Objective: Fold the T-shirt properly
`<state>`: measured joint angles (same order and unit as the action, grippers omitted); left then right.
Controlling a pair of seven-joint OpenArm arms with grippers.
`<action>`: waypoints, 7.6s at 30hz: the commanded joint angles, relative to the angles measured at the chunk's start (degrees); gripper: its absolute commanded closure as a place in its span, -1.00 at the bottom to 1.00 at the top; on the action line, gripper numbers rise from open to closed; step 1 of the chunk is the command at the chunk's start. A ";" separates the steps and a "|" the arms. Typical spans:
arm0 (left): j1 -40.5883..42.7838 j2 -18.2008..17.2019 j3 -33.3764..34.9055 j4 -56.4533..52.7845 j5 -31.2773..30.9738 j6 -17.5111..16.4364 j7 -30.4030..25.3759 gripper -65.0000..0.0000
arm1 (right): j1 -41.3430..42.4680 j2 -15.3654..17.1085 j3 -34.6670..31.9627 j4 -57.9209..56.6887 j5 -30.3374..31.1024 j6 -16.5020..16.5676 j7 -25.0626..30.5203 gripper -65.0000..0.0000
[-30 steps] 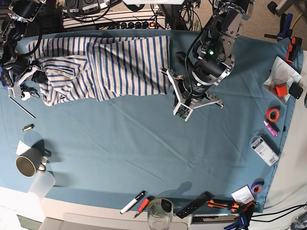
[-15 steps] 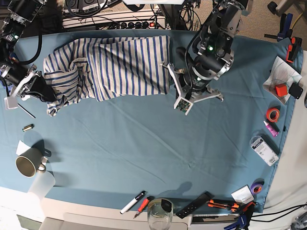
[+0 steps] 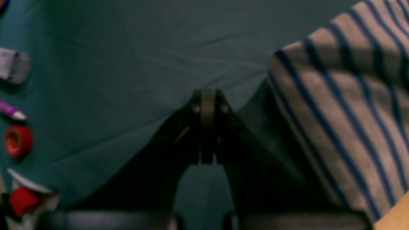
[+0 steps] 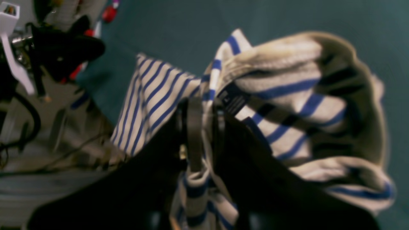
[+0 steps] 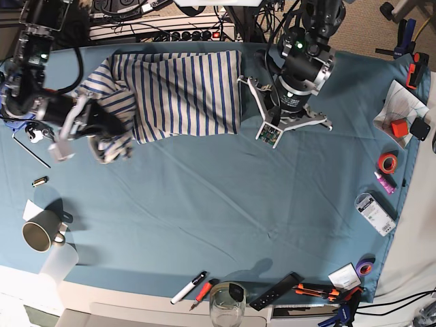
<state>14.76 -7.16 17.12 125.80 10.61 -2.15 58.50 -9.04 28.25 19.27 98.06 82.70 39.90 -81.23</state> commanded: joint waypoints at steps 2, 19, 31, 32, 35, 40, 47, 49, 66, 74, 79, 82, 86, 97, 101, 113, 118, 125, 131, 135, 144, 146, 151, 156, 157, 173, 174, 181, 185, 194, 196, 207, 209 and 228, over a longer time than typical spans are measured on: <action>0.52 0.13 -0.17 1.25 3.32 1.68 -1.05 1.00 | 0.96 0.92 -2.34 3.45 2.30 0.10 1.23 1.00; 3.82 0.17 -0.20 1.25 27.78 16.72 1.14 1.00 | 1.14 0.96 -17.18 15.58 2.30 0.10 1.23 1.00; 4.31 0.17 -0.17 1.25 32.81 19.08 1.79 1.00 | 2.56 -1.81 -30.56 15.56 2.30 0.10 1.23 1.00; 4.31 0.17 -0.17 1.25 33.11 19.08 1.86 1.00 | 2.56 -2.80 -30.84 15.56 1.60 0.10 1.23 1.00; 4.31 0.17 -0.17 1.25 33.75 19.08 1.97 1.00 | 2.56 -5.51 -31.01 15.56 -5.55 0.10 1.23 1.00; 4.33 0.17 -0.17 1.25 33.75 19.08 1.97 1.00 | 2.56 -6.78 -30.99 15.56 -12.11 0.10 1.23 1.00; 4.33 0.17 -0.17 1.25 33.75 19.08 1.95 1.00 | 2.56 -6.82 -30.99 15.56 -12.04 0.10 1.23 0.47; 4.31 0.17 -0.17 1.25 33.75 19.08 1.95 1.00 | 2.58 -6.82 -30.99 15.56 -12.02 0.10 1.23 0.37; 4.59 0.35 -0.17 1.22 25.42 17.99 -1.42 1.00 | 10.32 -14.56 -14.75 15.56 -20.98 0.10 4.57 0.37; 4.11 0.48 -0.02 1.22 7.76 -0.37 -12.98 1.00 | 10.25 -10.78 5.62 15.45 -33.29 0.10 6.91 0.37; 2.47 0.46 -0.02 1.22 -4.37 -12.59 -16.15 1.00 | 8.98 -6.78 13.35 15.43 -41.55 -1.84 7.93 0.37; 0.61 0.48 0.00 0.96 -10.58 -14.73 -16.13 1.00 | 7.52 -5.11 16.37 14.56 -44.41 -3.43 8.48 0.37; -1.20 0.48 0.00 0.72 -15.54 -18.75 -16.37 0.32 | 5.75 -3.52 17.94 11.13 -45.07 -4.11 8.26 0.37; -1.44 0.46 1.81 -0.24 -27.36 -18.78 -10.51 0.14 | 5.73 -3.52 17.92 4.76 -45.03 -4.92 8.22 0.37; -1.60 0.46 7.28 -2.23 -27.26 -18.86 -10.08 0.14 | 5.70 -3.52 17.92 4.76 -45.03 -4.92 8.22 0.37; -4.63 0.87 16.87 -6.69 -17.66 -11.17 -10.47 0.14 | 5.68 -3.52 17.92 4.76 -45.05 -4.92 7.91 0.37; -4.63 2.62 16.87 -9.84 -17.64 -11.15 -10.03 0.14 | 5.70 -3.52 17.92 4.76 -45.05 -4.90 7.98 0.37; -6.05 2.86 16.83 -9.68 -17.64 -10.34 -9.11 0.97 | 5.70 -3.52 17.92 4.76 -45.03 -4.90 8.85 0.37; -5.86 2.82 16.81 -7.02 -17.62 -10.34 -3.67 1.00 | 5.73 -3.52 17.92 4.76 -45.05 -4.90 11.17 0.37; -3.65 2.32 16.70 -3.63 -17.55 -10.36 -2.86 1.00 | 5.73 -3.50 17.92 4.59 -45.05 -4.90 11.26 0.37; 5.25 -0.02 16.72 9.01 -11.23 -11.41 -2.60 1.00 | 5.73 -3.65 17.92 4.57 -45.03 -4.90 11.45 0.37; 6.43 -1.95 16.72 9.20 -10.16 -11.41 -1.51 1.00 | 5.73 -3.65 17.92 4.57 -45.00 -4.90 11.45 0.37; 8.66 -6.97 16.72 9.20 -10.16 -15.23 2.19 1.00 | 5.73 -3.65 17.92 4.57 -45.00 -4.90 11.63 0.37; 10.23 -9.22 16.72 9.20 -10.21 -17.03 5.18 1.00 | 5.73 -3.65 17.92 4.57 -45.00 -4.90 11.93 0.37; 10.36 -9.20 16.72 9.20 -10.21 -17.03 5.88 1.00 | 5.73 -3.67 17.92 4.57 -44.98 -4.90 12.15 0.37; 10.03 -9.16 16.72 9.20 -10.82 -13.40 2.49 0.24 | 5.73 -3.67 17.90 4.57 -44.87 -4.90 12.76 0.37; 9.97 -9.16 16.72 9.20 -10.84 -13.00 1.66 0.24 | 5.73 -3.67 17.90 4.57 -44.76 -4.90 12.76 0.37; 9.97 -8.63 16.72 9.20 -16.00 -12.92 -1.60 0.24 | 5.73 -3.67 17.90 4.57 -44.61 -4.90 12.76 0.37; 9.81 -7.91 16.72 9.20 -17.05 -12.92 -4.37 0.24 | 5.73 -3.67 17.90 4.57 -44.33 -4.90 12.76 0.37; 9.84 -7.91 16.72 9.20 -17.05 -12.90 -10.95 0.25 | 5.70 -3.67 17.90 4.57 -44.35 -4.90 12.74 0.37; 9.84 -7.91 16.72 9.20 -17.05 -12.90 -10.95 0.25 | 5.70 -3.67 17.90 4.57 -44.33 -4.90 12.74 0.37; 9.84 -7.91 16.72 9.20 -17.05 -12.90 -10.97 0.25 | 5.70 -3.67 17.90 4.57 -44.33 -4.90 12.74 0.37; 9.84 -7.91 16.72 9.20 -17.05 -12.90 -10.97 0.25 | 5.73 -3.67 17.90 4.57 -44.35 -4.90 12.74 0.37; 9.84 -7.91 16.72 9.20 -17.03 -12.87 -10.99 0.25 | 5.70 -3.67 17.90 4.57 -44.35 -4.90 12.70 0.37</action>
<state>24.27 -15.27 33.63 133.97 -5.61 -14.81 49.19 -4.10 23.44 36.86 101.93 37.50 35.14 -70.00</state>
